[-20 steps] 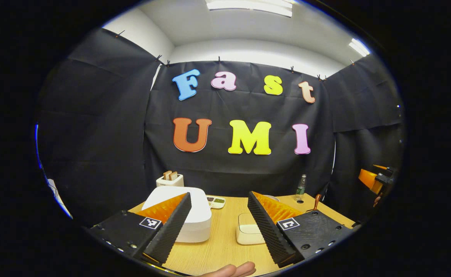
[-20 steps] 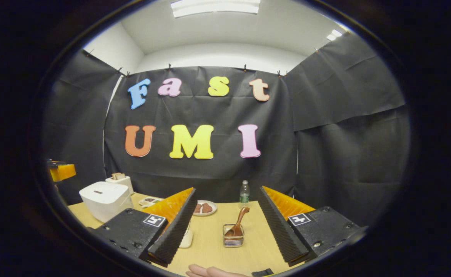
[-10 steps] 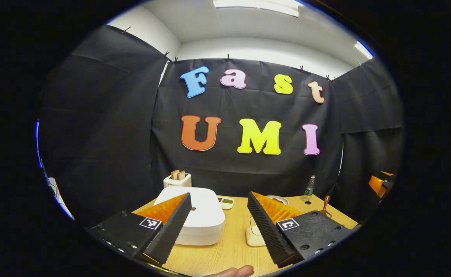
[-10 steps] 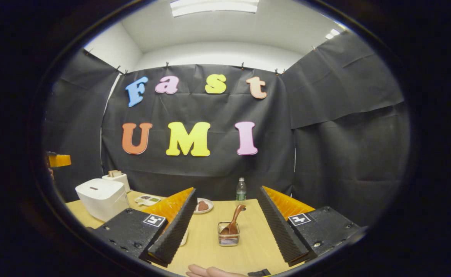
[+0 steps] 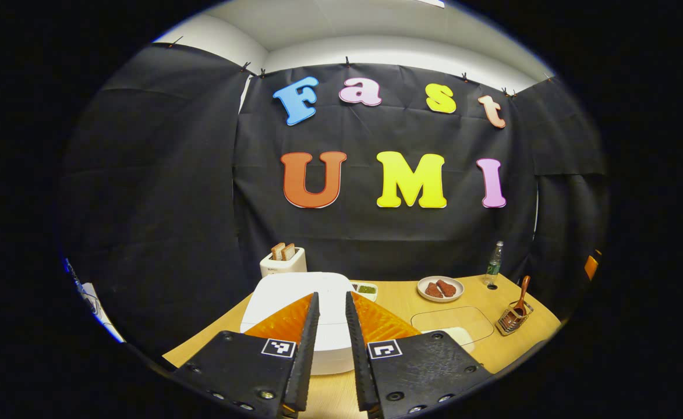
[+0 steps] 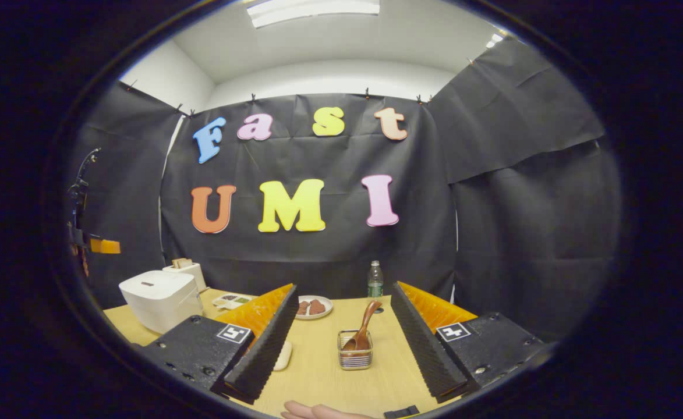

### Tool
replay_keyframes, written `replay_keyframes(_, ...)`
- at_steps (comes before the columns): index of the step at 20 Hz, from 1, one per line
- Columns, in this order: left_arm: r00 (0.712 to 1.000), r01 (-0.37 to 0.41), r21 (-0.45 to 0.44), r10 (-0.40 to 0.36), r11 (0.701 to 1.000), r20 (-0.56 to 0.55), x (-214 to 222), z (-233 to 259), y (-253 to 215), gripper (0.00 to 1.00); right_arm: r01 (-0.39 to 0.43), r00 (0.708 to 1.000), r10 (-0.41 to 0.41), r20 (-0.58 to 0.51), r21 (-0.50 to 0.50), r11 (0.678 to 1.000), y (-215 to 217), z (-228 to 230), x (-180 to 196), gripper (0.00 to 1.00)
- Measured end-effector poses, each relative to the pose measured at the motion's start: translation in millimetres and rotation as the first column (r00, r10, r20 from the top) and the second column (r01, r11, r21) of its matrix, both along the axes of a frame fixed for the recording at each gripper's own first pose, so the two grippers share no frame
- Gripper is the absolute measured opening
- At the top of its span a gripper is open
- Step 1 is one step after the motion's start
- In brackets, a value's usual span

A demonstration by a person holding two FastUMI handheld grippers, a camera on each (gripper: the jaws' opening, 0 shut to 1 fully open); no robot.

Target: Close the left gripper, press the button to open the rice cooker; take a wooden spoon from the chopstick holder with the right hand, scoop a spoonful of rice and pour it into the rice cooker, then put the wooden spoon back into the chopstick holder.

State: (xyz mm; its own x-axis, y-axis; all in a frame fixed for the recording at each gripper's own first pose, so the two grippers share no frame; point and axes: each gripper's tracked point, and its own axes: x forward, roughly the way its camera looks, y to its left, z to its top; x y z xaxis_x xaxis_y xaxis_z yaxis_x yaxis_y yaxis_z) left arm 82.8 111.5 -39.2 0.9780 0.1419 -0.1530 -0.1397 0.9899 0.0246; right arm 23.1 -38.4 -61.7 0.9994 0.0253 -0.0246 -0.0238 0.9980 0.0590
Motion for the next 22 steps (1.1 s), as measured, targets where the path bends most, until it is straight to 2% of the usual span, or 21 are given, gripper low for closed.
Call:
replay_keyframes(1, 1.0, -0.004, 0.007, 0.004, 1.0, -0.01, 5, -4, 1, 0.31, -0.004, 1.0, 0.004, -0.002, -0.003, 1.0, -1, -3, 3, 0.98)
replay_keyframes(2, 1.0, -0.009, 0.009, 0.009, 1.0, -0.021, 6, -9, 4, 0.31, -0.007, 1.0, 0.007, -0.001, -0.005, 1.0, -1, -5, 7, 1.0)
replay_keyframes(3, 0.999, -0.042, 0.002, 0.042, 0.999, -0.026, 18, -11, 8, 0.0, -0.004, 1.0, 0.004, -0.002, -0.006, 1.0, -3, -7, 12, 1.0)
replay_keyframes(8, 0.988, -0.05, -0.012, 0.048, 0.999, -0.15, 55, -48, 18, 0.0, -0.02, 1.0, 0.02, -0.021, -0.013, 1.0, -2, -22, 32, 1.0)
replay_keyframes(12, 0.968, -0.096, 0.003, 0.094, 0.995, -0.234, 83, -74, 35, 0.0, -0.062, 0.996, 0.063, -0.065, 0.023, 0.998, 5, -37, 37, 1.0)
replay_keyframes(13, 0.963, -0.107, 0.002, 0.104, 0.994, -0.251, 88, -80, 40, 0.0, -0.057, 0.997, 0.058, -0.058, 0.022, 0.998, 1, -35, 39, 0.98)
replay_keyframes(15, 0.954, -0.126, 0.004, 0.122, 0.992, -0.274, 99, -90, 48, 0.0, -0.043, 0.998, 0.044, -0.054, 0.009, 0.999, -6, -38, 43, 1.0)
replay_keyframes(20, 0.923, -0.151, -0.036, 0.128, 0.988, -0.363, 107, -128, 48, 0.0, -0.004, 0.997, 0.007, -0.083, 0.034, 0.999, -23, -53, 47, 0.98)
replay_keyframes(22, 0.924, -0.148, -0.014, 0.133, 0.989, -0.358, 105, -127, 47, 0.0, 0.008, 0.996, -0.004, -0.087, 0.041, 0.999, -29, -57, 47, 1.0)
